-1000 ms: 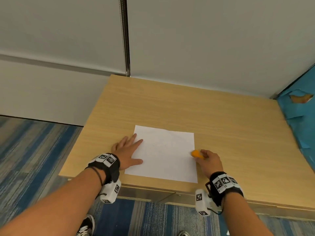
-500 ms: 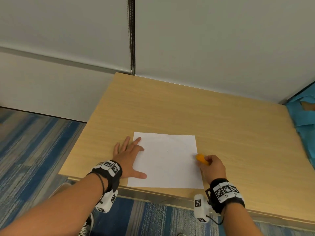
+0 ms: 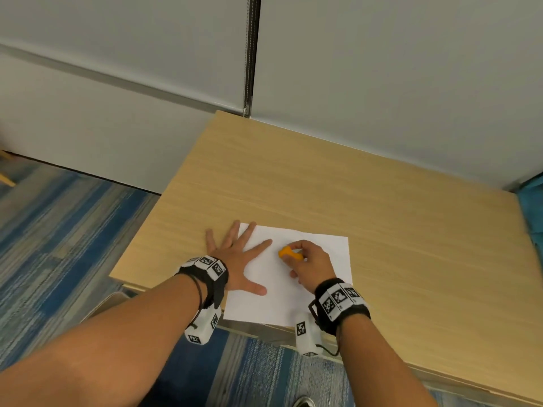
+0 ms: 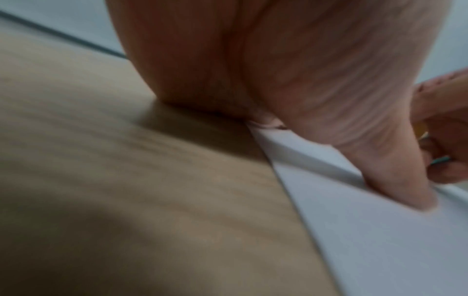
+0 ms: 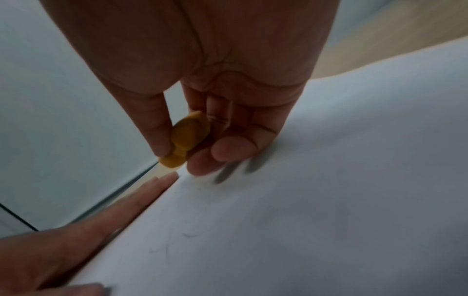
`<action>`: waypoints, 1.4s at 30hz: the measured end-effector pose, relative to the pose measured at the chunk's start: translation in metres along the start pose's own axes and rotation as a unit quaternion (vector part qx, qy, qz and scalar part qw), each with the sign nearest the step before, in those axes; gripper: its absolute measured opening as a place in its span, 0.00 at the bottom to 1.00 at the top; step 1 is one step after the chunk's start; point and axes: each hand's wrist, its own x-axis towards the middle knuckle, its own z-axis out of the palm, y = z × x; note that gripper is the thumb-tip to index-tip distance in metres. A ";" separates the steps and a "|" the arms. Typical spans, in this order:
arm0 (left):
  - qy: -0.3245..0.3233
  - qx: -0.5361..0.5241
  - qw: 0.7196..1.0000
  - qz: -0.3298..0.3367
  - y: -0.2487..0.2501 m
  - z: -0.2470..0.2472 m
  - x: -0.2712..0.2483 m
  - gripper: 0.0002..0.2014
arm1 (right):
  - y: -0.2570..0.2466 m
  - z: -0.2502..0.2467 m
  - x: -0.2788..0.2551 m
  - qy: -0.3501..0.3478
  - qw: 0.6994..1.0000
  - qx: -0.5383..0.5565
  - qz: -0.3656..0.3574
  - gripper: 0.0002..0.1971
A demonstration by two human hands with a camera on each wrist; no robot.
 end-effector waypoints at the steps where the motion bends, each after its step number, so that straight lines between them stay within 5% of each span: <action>1: -0.006 -0.004 1.000 -0.001 0.000 -0.001 0.001 0.61 | -0.002 0.004 0.006 0.013 1.000 -0.014 -0.001 0.10; 7: -0.010 -0.013 1.000 -0.009 0.000 -0.002 0.002 0.65 | -0.011 0.023 0.010 0.070 0.991 -0.113 -0.021 0.11; 13: -0.014 -0.018 1.000 -0.012 0.000 0.000 0.003 0.66 | -0.015 0.028 0.003 -0.093 0.968 -0.206 -0.105 0.08; 19: -0.018 -0.015 1.000 -0.020 0.002 -0.003 0.003 0.67 | -0.019 0.016 0.024 0.062 0.984 -0.154 -0.058 0.10; 24: -0.019 -0.016 1.000 -0.018 0.002 -0.004 0.001 0.66 | -0.015 0.024 0.008 -0.139 0.969 -0.187 -0.086 0.08; 29: -0.023 -0.016 0.999 -0.020 0.003 -0.005 0.000 0.66 | -0.017 0.007 0.026 0.054 0.990 -0.125 -0.048 0.06; 33: -0.014 -0.016 1.000 -0.016 0.001 -0.004 0.000 0.67 | -0.017 0.029 0.008 -0.157 0.958 -0.217 -0.101 0.10; 35: -0.015 -0.019 1.000 -0.015 0.001 -0.004 0.001 0.67 | -0.018 0.022 0.017 -0.114 0.966 -0.211 -0.098 0.10; 38: -0.018 -0.019 1.000 -0.017 0.003 -0.004 0.001 0.66 | -0.018 0.009 0.028 0.051 0.988 -0.133 -0.053 0.06; 39: -0.018 -0.021 0.999 -0.016 0.003 -0.004 0.001 0.66 | -0.018 0.010 0.027 0.043 0.988 -0.135 -0.057 0.06; 42: -0.014 -0.019 1.000 -0.015 0.001 -0.002 0.000 0.66 | -0.021 0.024 0.013 -0.141 0.961 -0.218 -0.097 0.08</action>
